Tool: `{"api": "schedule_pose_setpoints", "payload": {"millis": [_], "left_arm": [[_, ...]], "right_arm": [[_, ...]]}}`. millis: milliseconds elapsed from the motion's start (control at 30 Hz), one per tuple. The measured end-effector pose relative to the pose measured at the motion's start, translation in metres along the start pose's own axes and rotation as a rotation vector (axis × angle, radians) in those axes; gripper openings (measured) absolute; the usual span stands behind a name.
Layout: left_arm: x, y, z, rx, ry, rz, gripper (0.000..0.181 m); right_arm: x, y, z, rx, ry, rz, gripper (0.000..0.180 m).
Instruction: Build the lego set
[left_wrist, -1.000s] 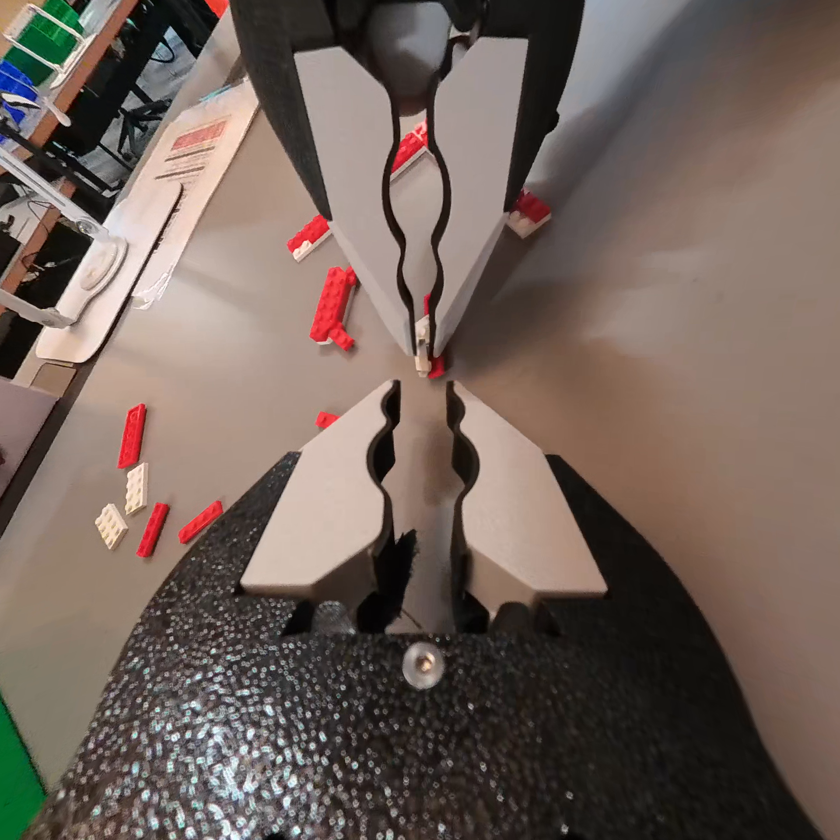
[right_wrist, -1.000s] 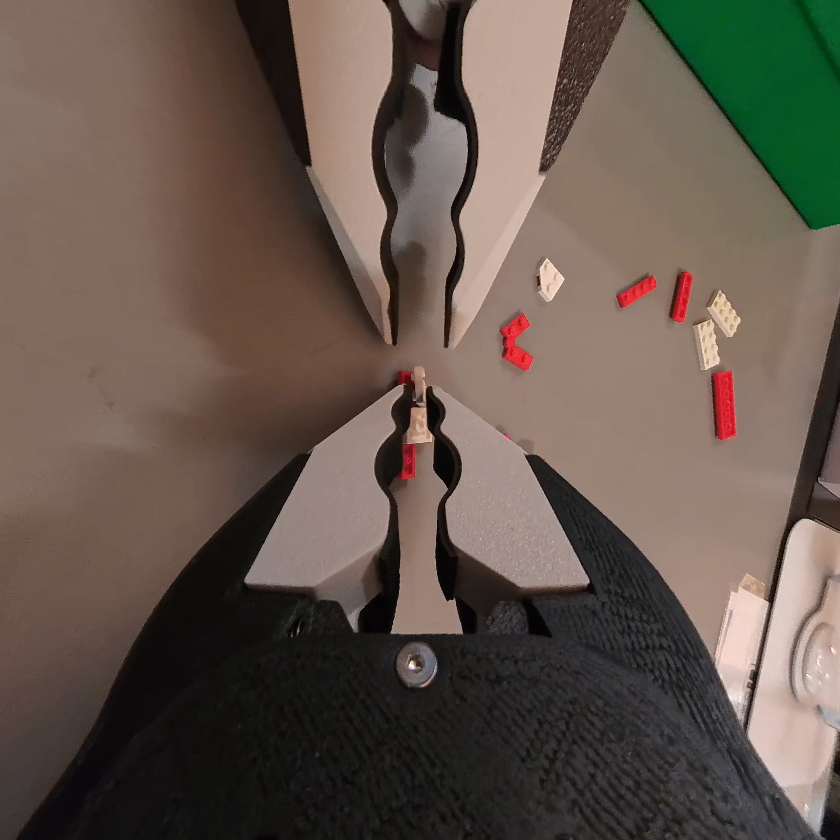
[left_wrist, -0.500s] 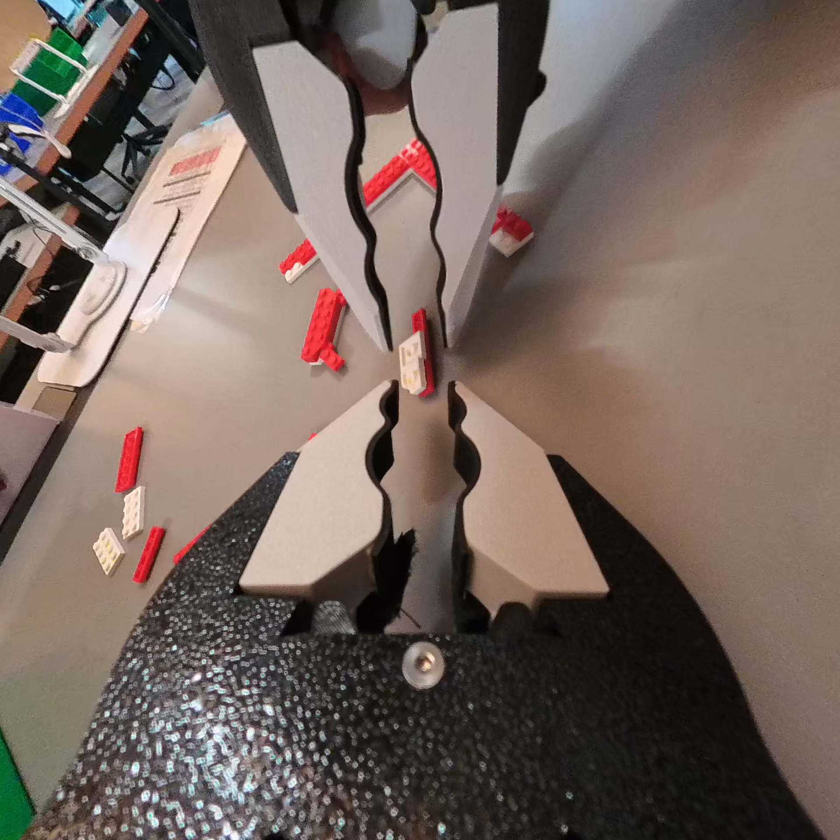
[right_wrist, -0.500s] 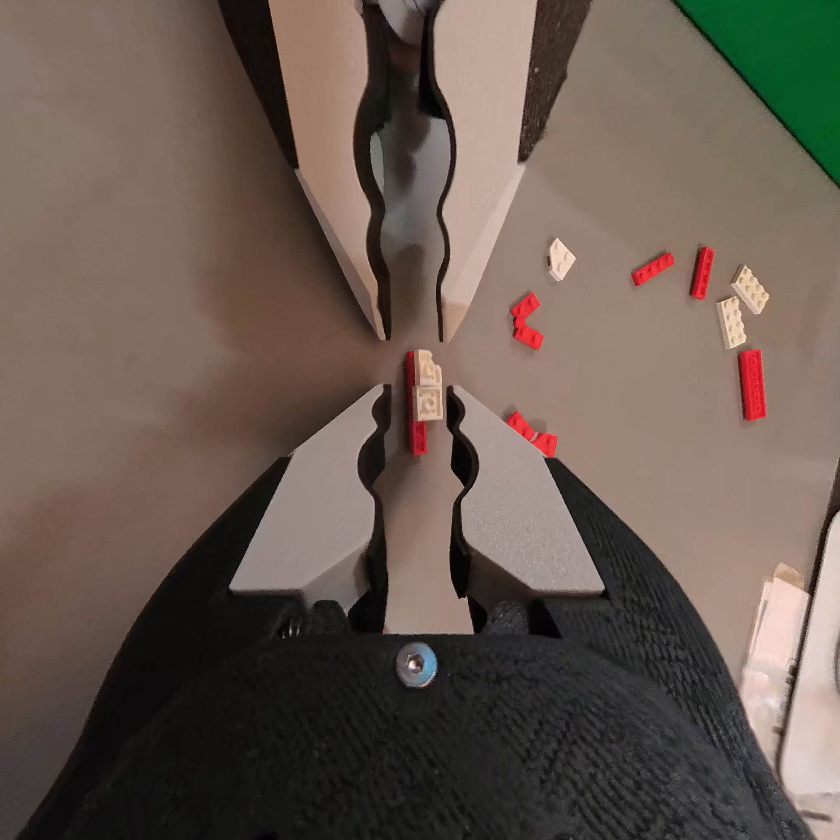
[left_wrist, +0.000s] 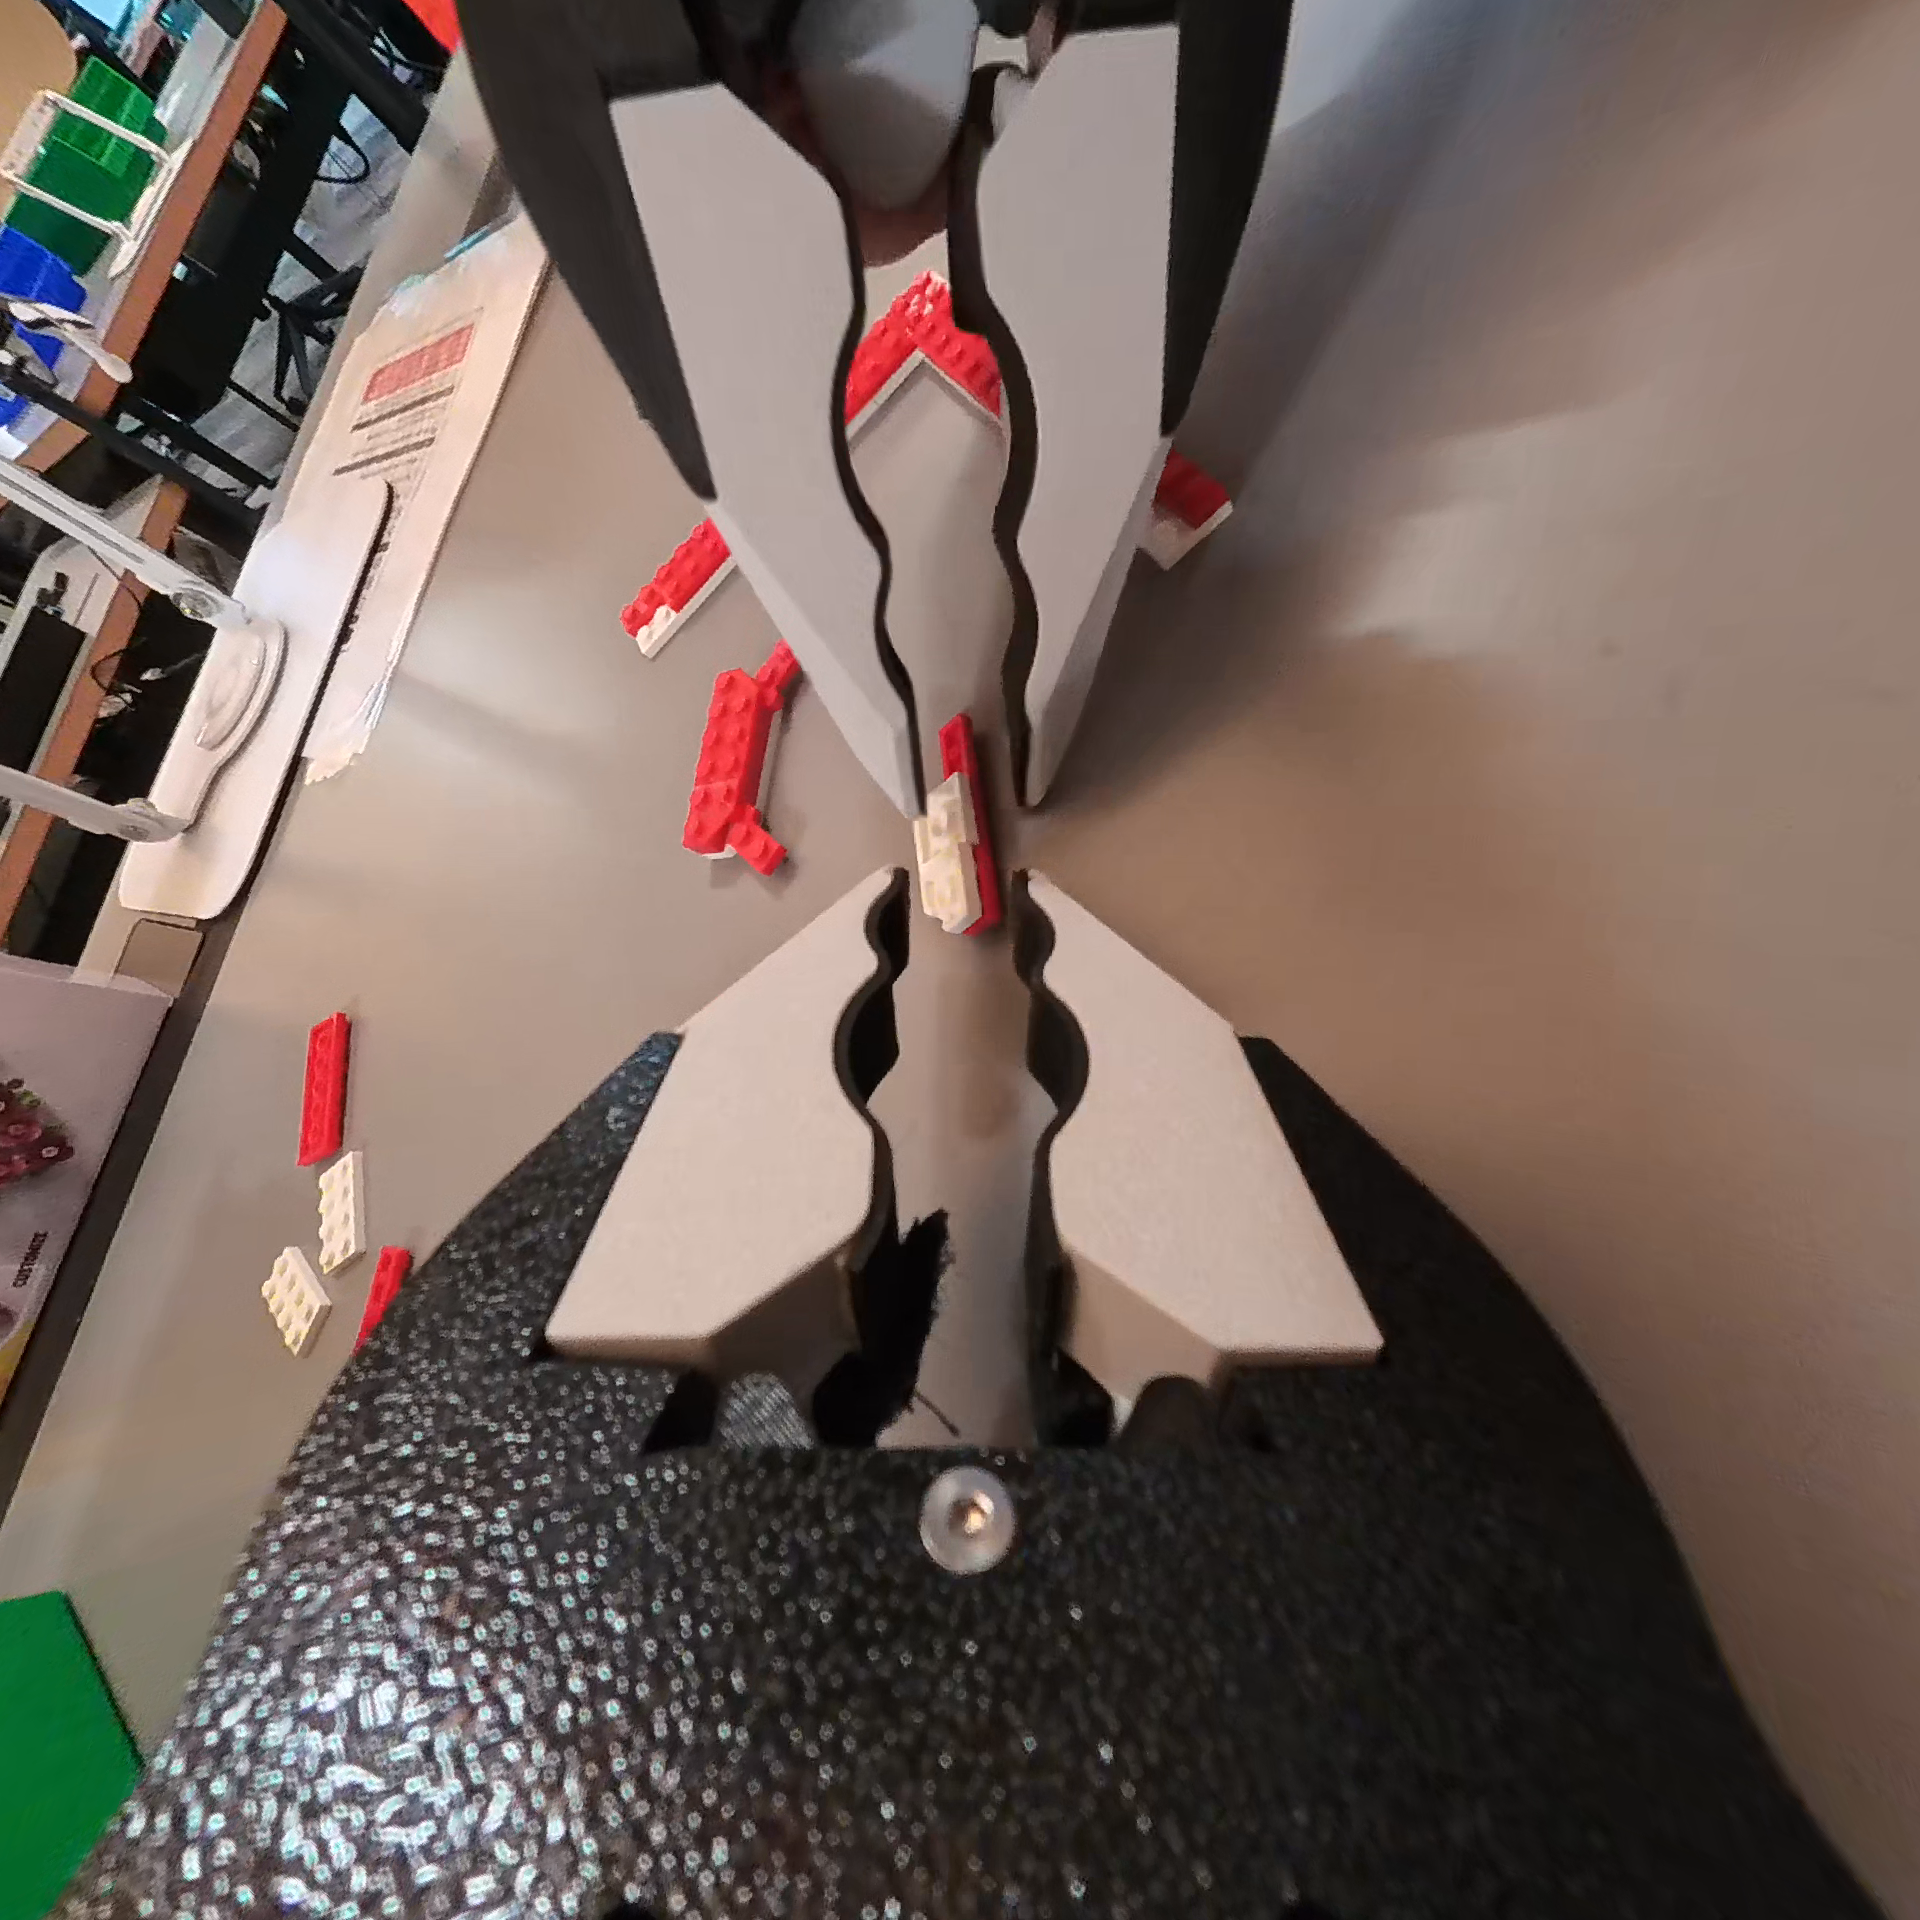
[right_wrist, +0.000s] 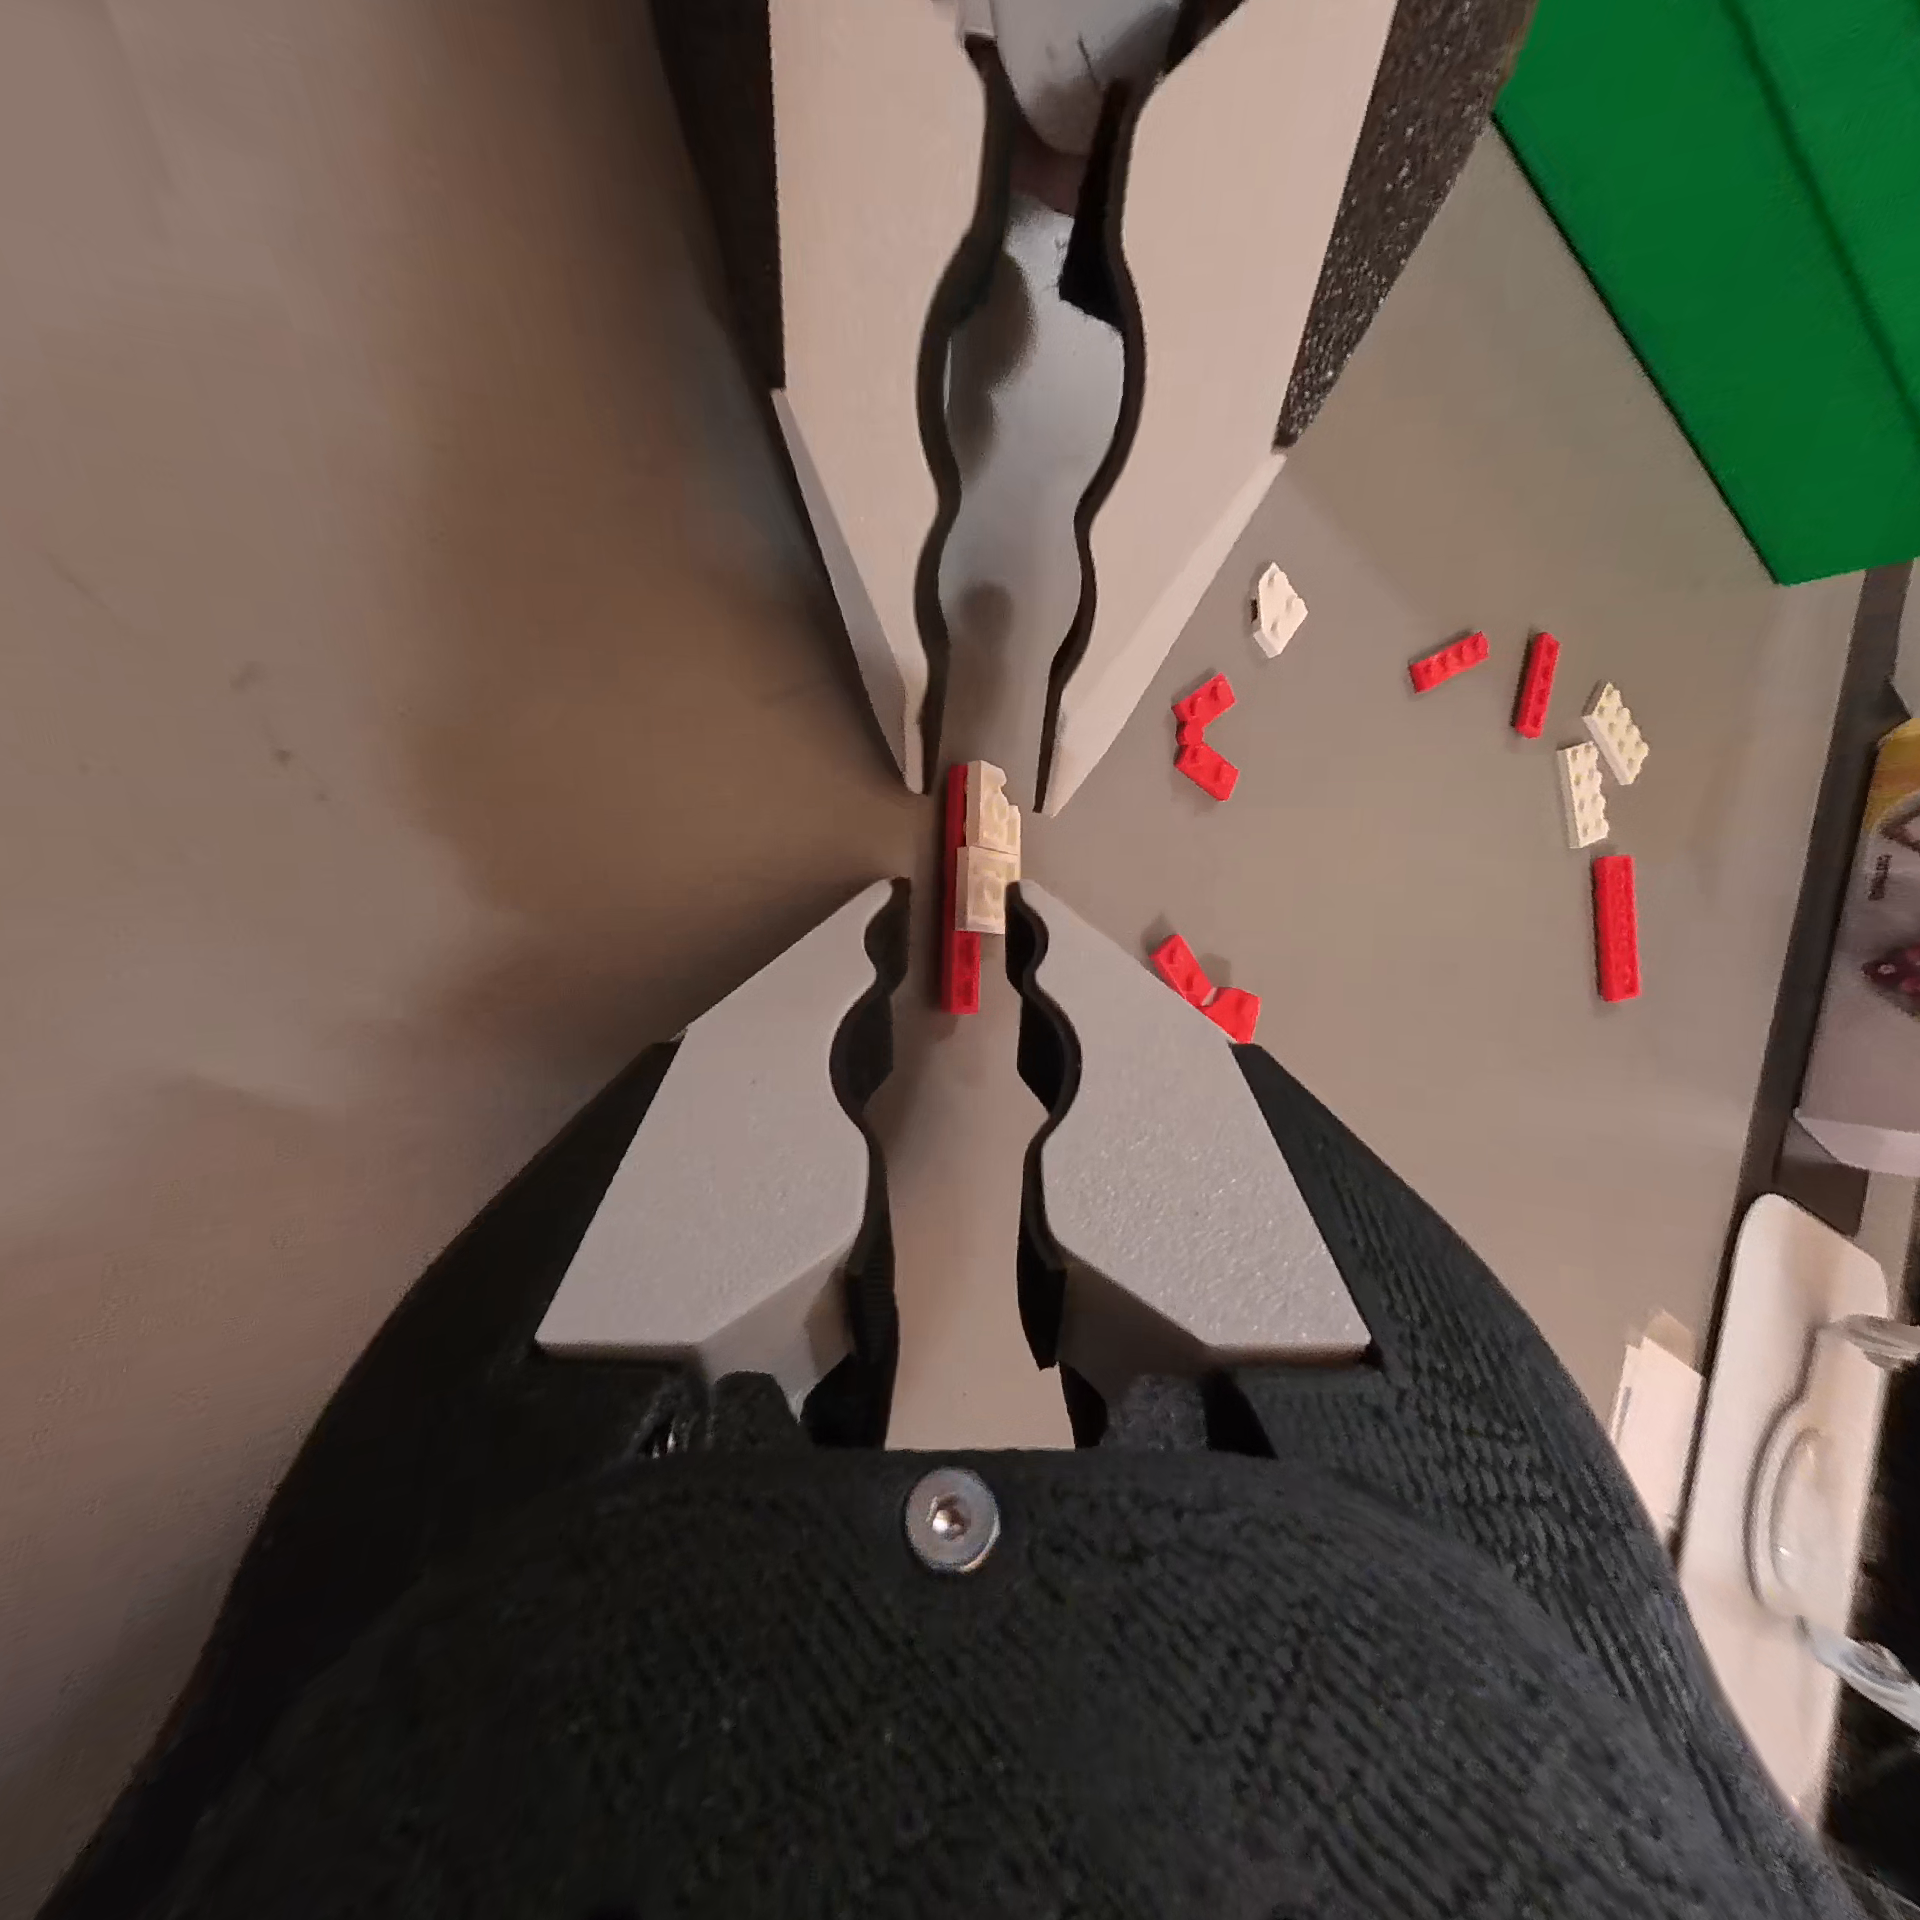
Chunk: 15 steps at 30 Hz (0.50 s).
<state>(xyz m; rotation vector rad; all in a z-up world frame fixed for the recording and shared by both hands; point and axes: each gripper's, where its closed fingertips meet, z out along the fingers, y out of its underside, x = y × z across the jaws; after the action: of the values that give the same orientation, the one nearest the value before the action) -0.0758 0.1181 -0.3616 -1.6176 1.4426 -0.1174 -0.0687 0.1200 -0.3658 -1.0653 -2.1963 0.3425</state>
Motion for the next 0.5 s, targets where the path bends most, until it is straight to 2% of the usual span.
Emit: {"api": "schedule_pose_setpoints", "payload": {"millis": [167, 500], "left_arm": [[0.0035, 0.0008, 0.0011, -0.016, 0.025, 0.011, 0.012], [0.0042, 0.0028, 0.0037, -0.053, 0.026, 0.041, 0.008]], "right_arm": [[-0.0009, 0.0005, 0.0026, -0.007, -0.004, -0.004, 0.006], [-0.0009, -0.0009, 0.0038, 0.018, -0.013, 0.055, 0.005]]}}
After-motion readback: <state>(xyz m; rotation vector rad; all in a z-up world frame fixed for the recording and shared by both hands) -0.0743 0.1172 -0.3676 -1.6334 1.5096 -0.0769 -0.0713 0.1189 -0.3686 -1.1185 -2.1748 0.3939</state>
